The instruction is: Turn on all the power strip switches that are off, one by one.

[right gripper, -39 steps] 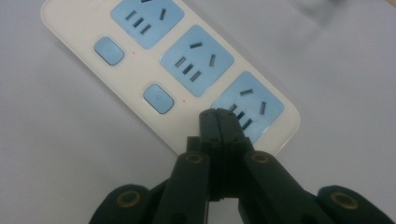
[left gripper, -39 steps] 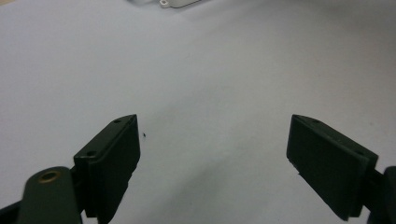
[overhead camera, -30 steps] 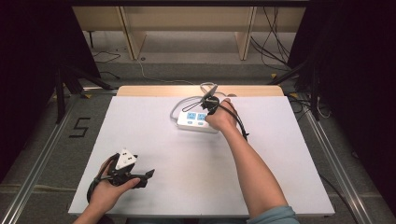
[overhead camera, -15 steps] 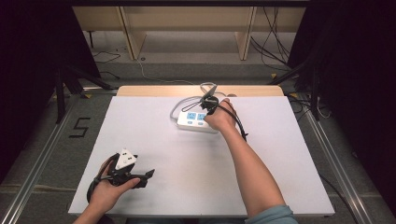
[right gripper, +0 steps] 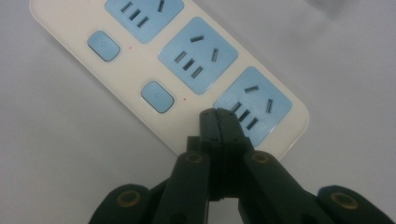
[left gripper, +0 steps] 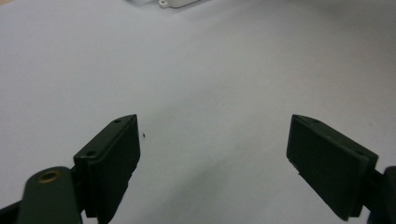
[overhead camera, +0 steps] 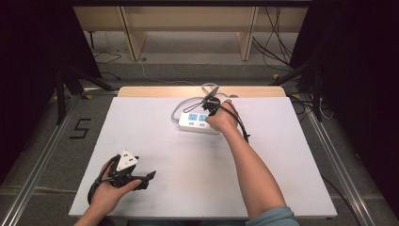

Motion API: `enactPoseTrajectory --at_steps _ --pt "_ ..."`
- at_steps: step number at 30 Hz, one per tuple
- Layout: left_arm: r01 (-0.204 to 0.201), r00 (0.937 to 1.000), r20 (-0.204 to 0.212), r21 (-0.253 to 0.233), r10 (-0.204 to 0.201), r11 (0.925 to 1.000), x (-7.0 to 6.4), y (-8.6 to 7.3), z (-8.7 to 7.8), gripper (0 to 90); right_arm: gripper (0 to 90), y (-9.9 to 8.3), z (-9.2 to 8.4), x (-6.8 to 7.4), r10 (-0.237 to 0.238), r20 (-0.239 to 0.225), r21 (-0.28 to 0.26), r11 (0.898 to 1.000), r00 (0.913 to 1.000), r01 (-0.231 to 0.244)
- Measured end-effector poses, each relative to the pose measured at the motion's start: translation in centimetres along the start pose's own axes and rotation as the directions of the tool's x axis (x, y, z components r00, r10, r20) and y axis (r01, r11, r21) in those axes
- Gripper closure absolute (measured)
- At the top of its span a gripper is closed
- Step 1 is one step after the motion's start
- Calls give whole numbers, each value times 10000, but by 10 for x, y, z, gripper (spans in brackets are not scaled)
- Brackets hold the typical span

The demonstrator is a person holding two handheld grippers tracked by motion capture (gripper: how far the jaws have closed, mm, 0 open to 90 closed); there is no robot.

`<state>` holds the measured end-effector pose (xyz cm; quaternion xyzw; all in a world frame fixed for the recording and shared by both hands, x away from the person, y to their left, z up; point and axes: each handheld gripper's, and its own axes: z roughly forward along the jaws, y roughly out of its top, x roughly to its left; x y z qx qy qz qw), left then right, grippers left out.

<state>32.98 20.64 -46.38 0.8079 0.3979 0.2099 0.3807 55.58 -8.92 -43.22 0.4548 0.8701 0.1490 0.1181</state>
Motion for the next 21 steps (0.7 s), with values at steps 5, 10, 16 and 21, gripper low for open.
enactPoseTrajectory --at_steps 5,10,16,21 --pt "12 10000 4 -1 -12 10000 0 0 0 173 900 0 0 0 39 -30 14 10000 10000 -38" --pt "12 10000 6 0 -12 10000 0 0 0 173 900 0 1 0 32 -32 29 10000 10000 -32" --pt "-3 10000 13 -4 3 10000 0 0 0 174 900 0 2 0 -18 -22 75 10000 10000 18" --pt "27 10000 22 18 -27 10000 1 0 0 173 900 0 1 -1 -43 -94 75 10000 9999 44"
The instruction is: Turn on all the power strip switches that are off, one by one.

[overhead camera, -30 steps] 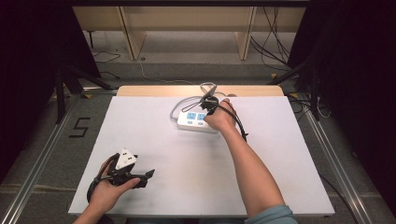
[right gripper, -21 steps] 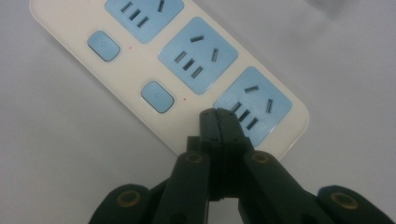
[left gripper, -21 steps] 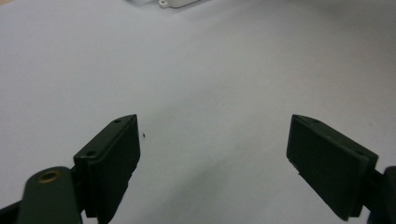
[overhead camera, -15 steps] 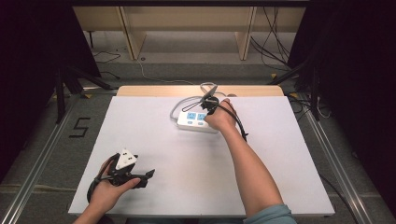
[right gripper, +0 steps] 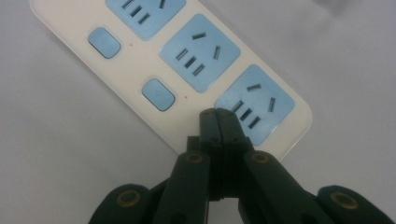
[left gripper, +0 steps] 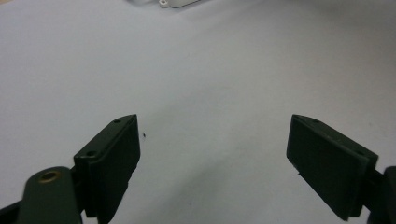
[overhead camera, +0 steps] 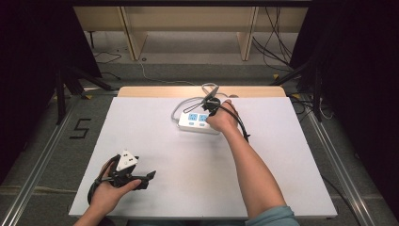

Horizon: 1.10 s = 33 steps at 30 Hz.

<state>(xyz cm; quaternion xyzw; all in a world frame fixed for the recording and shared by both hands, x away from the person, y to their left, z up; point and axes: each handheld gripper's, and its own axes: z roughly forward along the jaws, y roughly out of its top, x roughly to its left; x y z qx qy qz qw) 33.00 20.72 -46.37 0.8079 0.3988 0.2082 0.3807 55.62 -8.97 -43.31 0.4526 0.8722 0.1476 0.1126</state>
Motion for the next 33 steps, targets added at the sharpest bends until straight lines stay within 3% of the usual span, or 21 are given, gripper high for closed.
enactPoseTrajectory --at_steps 7,17,24,29,33 --pt "6 10000 -8 31 -6 10000 0 0 0 173 900 -2 -7 -2 -77 23 -480 9988 10000 78" --pt "-6 10000 -21 13 6 10000 0 0 0 173 900 -8 -16 -8 -57 86 -604 9982 9999 62" --pt "-12 10000 -23 33 12 10000 -1 0 1 173 900 -15 -23 -14 66 -159 -853 9963 9999 -79" --pt "23 10000 -45 45 -23 10000 -1 0 1 174 836 -31 -31 -20 50 -291 -1361 9907 9996 -89" --pt "52 10000 -52 71 -51 10000 0 -1 1 172 754 -60 -42 -24 29 -577 -1917 9813 9983 -139"
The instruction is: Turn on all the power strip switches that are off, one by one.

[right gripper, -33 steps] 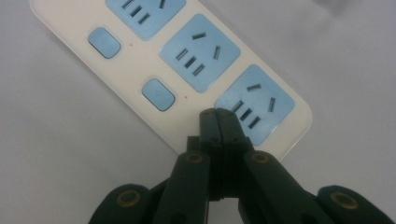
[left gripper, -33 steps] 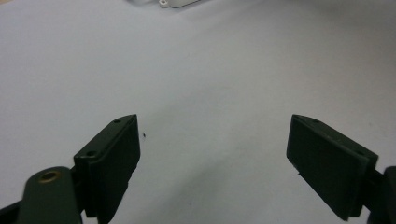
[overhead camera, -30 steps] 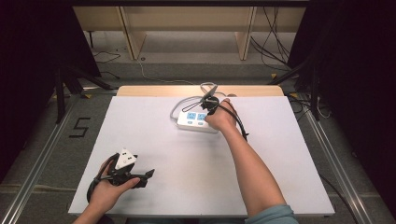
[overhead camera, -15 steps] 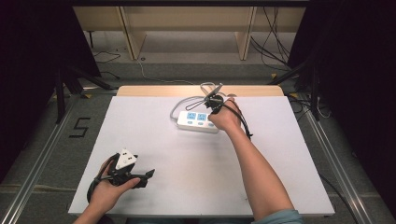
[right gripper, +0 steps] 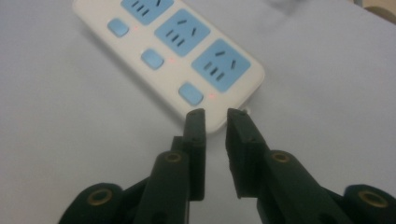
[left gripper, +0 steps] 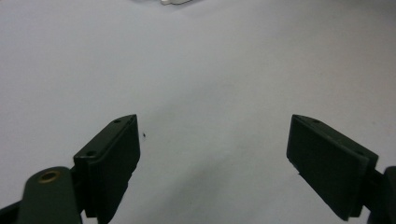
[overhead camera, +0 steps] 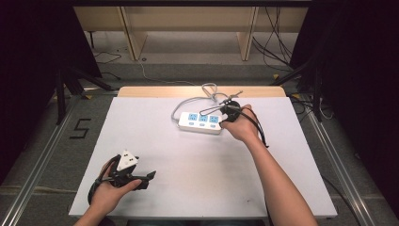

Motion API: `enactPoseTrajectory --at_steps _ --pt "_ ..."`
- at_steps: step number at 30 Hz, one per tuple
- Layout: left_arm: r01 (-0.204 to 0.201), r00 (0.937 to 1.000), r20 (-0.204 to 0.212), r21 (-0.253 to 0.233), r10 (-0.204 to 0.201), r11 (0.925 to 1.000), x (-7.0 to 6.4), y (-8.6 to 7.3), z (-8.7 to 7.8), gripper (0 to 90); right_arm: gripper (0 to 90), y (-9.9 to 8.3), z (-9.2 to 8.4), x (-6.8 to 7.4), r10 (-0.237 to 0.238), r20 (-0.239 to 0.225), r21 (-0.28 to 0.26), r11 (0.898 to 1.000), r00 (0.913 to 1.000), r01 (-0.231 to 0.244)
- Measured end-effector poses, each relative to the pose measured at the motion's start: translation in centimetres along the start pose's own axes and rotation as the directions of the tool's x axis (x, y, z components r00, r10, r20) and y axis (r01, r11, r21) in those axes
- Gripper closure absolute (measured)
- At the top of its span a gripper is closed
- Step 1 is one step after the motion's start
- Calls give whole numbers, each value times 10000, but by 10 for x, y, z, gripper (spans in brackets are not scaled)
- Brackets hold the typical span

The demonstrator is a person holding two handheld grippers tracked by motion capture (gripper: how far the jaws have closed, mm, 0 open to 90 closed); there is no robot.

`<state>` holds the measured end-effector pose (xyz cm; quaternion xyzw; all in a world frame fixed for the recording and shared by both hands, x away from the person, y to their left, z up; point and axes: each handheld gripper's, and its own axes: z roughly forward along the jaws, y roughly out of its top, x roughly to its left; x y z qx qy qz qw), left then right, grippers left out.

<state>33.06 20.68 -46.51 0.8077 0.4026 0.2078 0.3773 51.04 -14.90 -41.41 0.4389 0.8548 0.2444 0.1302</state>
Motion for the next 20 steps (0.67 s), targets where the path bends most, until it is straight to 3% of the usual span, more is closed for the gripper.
enactPoseTrajectory --at_steps 6,9,14,20 --pt "127 9999 -34 39 -127 9999 2 -1 0 172 647 -63 -24 -2 169 -431 -957 9952 9989 -210" --pt "123 9999 -59 43 -123 9999 1 -1 1 171 586 -100 -40 0 262 -515 -1631 9860 9983 -343" --pt "80 10000 -53 116 -79 9999 0 0 3 167 492 -156 -51 10 409 -872 -2737 9597 9954 -634" --pt "178 9998 -54 105 -177 9998 1 0 4 161 431 -181 -55 18 292 -811 -3324 9415 9963 -546"
